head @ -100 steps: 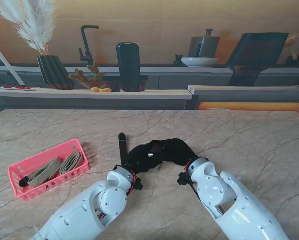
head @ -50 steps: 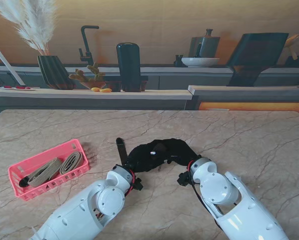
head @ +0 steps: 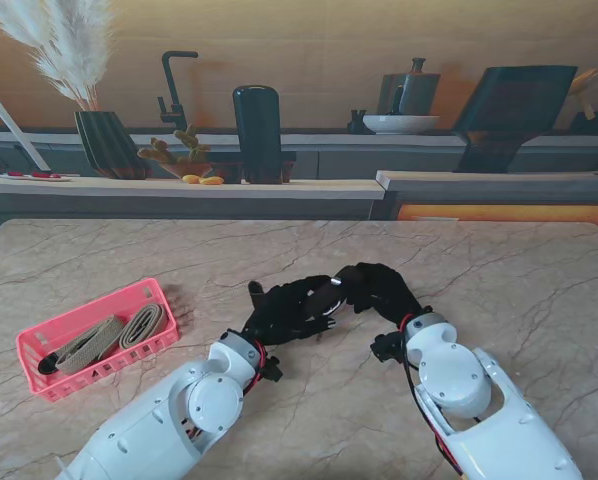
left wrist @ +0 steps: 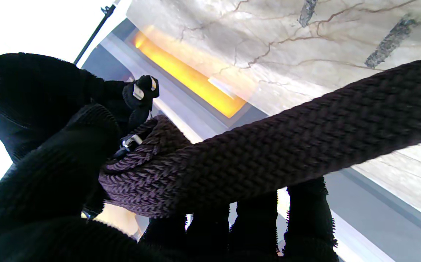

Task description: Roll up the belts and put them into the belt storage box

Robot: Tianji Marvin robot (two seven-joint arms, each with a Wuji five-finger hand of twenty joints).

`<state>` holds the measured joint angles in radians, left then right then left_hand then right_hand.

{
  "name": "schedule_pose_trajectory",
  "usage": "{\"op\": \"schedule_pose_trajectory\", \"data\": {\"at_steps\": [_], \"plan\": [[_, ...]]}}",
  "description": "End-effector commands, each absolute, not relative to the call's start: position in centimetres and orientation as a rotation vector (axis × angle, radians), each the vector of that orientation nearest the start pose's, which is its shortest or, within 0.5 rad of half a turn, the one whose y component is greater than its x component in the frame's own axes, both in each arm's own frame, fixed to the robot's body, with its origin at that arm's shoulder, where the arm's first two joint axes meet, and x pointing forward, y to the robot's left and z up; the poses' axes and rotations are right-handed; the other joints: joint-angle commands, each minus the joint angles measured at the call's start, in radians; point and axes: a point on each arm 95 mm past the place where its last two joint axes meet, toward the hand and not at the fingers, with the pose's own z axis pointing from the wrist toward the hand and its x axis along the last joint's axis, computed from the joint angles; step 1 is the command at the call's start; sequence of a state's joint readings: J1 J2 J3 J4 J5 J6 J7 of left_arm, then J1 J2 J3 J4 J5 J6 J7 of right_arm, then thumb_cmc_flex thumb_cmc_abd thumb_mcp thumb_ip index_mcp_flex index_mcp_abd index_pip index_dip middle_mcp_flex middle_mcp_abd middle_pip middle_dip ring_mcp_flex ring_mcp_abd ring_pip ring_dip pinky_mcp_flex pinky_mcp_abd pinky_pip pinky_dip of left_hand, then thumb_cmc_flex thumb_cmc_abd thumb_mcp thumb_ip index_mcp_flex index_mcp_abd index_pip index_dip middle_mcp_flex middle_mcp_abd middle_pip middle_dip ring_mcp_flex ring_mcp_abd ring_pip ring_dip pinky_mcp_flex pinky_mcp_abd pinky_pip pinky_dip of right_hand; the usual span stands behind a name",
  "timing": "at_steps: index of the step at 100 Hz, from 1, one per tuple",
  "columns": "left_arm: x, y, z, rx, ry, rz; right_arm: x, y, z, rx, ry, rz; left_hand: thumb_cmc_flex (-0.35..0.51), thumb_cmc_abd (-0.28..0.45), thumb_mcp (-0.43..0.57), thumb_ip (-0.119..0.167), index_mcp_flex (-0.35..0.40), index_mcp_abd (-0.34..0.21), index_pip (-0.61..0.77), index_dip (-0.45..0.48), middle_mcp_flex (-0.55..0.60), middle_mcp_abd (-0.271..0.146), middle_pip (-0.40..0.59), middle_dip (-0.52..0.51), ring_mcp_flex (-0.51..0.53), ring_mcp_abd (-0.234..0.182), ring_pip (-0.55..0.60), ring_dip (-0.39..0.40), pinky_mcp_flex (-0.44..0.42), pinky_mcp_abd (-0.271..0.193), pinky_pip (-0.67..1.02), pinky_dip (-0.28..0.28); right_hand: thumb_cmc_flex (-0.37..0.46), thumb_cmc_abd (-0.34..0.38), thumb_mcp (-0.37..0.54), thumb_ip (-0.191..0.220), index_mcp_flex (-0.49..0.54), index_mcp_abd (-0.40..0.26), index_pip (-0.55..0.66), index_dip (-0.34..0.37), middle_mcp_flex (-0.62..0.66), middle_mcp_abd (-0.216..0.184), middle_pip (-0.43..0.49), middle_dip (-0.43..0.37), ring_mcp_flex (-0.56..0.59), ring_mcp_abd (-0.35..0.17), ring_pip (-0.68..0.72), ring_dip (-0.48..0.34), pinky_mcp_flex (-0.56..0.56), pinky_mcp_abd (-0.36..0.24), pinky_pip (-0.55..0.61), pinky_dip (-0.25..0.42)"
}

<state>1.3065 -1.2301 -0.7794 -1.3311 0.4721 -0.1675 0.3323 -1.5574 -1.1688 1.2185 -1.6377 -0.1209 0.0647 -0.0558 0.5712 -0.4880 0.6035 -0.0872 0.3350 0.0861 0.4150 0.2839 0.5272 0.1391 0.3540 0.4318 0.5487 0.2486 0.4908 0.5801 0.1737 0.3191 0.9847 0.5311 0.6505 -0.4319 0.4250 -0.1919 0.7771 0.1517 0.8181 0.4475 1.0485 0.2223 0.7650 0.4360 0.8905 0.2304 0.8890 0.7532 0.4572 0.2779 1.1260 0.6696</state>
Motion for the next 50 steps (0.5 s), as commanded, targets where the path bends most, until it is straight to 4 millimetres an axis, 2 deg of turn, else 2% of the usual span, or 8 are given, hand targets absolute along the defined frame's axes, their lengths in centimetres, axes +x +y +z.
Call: {"op": "schedule_pose_trajectory", "data": {"at_steps": [1,7,16,20,24,34,41,50], "plan": [[40.6,-13.9,-35.1,-1.478,1.273,-2.137,40.5,2.3,-30.4,-2.230,-0.889,-2.266,0.004,0.004,-0.012,0.022,-0.039,-0.024,-0.013,-0.008,-0.026,-0.004,0.006,0.002,0.005,-0.025,0.049,0.022,-0.002,-0.002,0.012,0.011,0.158,0.105,0.191,0.016,0.027,-0.263,0.122,0.019,0.026,-0.019,0.018,0.014,0.014,-0.048,0.023,0.011,-0.016,-0.045,-0.011,-0.013],[40.6,-13.9,-35.0,-1.477,1.254,-2.139,40.4,2.3,-30.1,-2.220,-0.836,-2.286,0.028,0.006,0.004,0.023,-0.042,-0.013,0.004,-0.003,0.016,-0.007,0.061,0.040,0.102,-0.033,0.180,0.116,0.070,-0.015,0.089,0.056,0.158,0.107,0.187,0.016,0.025,-0.265,0.122,0.021,0.025,-0.021,0.018,0.015,0.014,-0.051,0.023,0.011,-0.016,-0.046,-0.012,-0.013],[40.4,-14.1,-35.0,-1.495,1.224,-2.150,40.3,2.2,-29.8,-2.211,-0.766,-2.296,0.049,0.004,0.027,0.024,-0.057,0.000,0.016,0.002,0.037,-0.012,0.104,0.071,0.158,-0.055,0.270,0.171,0.103,-0.029,0.125,0.062,0.159,0.113,0.179,0.018,0.022,-0.272,0.121,0.026,0.026,-0.026,0.020,0.015,0.016,-0.058,0.024,0.012,-0.016,-0.053,-0.015,-0.014],[40.3,-14.2,-34.9,-1.495,1.209,-2.156,40.2,2.3,-29.6,-2.205,-0.735,-2.298,0.054,0.005,0.034,0.024,-0.062,0.006,0.024,0.006,0.041,-0.009,0.119,0.083,0.205,-0.074,0.363,0.217,0.131,-0.043,0.156,0.062,0.160,0.114,0.176,0.019,0.022,-0.272,0.121,0.027,0.024,-0.028,0.020,0.015,0.015,-0.059,0.023,0.012,-0.016,-0.054,-0.016,-0.014],[40.3,-14.2,-34.9,-1.493,1.194,-2.162,40.2,2.3,-29.5,-2.199,-0.706,-2.296,0.056,0.006,0.039,0.023,-0.065,0.009,0.034,0.010,0.043,-0.007,0.134,0.090,0.276,-0.118,0.503,0.272,0.172,-0.066,0.201,0.066,0.159,0.118,0.172,0.019,0.020,-0.277,0.120,0.028,0.025,-0.032,0.021,0.016,0.016,-0.063,0.023,0.012,-0.016,-0.056,-0.017,-0.014],[40.3,-14.4,-34.8,-1.490,1.168,-2.173,40.1,2.5,-29.5,-2.174,-0.642,-2.269,0.044,0.014,0.031,0.023,-0.067,0.013,0.045,0.015,0.047,-0.004,0.144,0.082,0.364,-0.180,0.686,0.303,0.231,-0.097,0.266,0.069,0.159,0.126,0.157,0.022,0.012,-0.288,0.119,0.031,0.022,-0.042,0.020,0.015,0.015,-0.074,0.021,0.011,-0.019,-0.065,-0.025,-0.016],[40.3,-14.5,-34.8,-1.497,1.158,-2.178,39.9,2.9,-29.7,-2.159,-0.594,-2.229,0.037,0.032,0.007,0.023,-0.078,0.012,0.040,0.012,0.021,-0.002,0.120,0.057,0.311,-0.146,0.638,0.274,0.188,-0.079,0.228,0.051,0.159,0.132,0.147,0.024,0.007,-0.298,0.119,0.034,0.021,-0.049,0.018,0.014,0.014,-0.081,0.017,0.010,-0.022,-0.069,-0.032,-0.017],[40.4,-14.6,-35.0,-1.512,1.140,-2.189,39.8,3.5,-29.9,-2.142,-0.523,-2.157,0.020,0.080,-0.063,0.024,-0.111,0.006,0.023,0.001,-0.051,-0.010,0.069,0.015,0.162,-0.078,0.379,0.179,0.084,-0.044,0.121,0.019,0.162,0.133,0.140,0.026,0.006,-0.301,0.121,0.034,0.019,-0.051,0.016,0.013,0.014,-0.083,0.015,0.010,-0.025,-0.071,-0.038,-0.017]]}}
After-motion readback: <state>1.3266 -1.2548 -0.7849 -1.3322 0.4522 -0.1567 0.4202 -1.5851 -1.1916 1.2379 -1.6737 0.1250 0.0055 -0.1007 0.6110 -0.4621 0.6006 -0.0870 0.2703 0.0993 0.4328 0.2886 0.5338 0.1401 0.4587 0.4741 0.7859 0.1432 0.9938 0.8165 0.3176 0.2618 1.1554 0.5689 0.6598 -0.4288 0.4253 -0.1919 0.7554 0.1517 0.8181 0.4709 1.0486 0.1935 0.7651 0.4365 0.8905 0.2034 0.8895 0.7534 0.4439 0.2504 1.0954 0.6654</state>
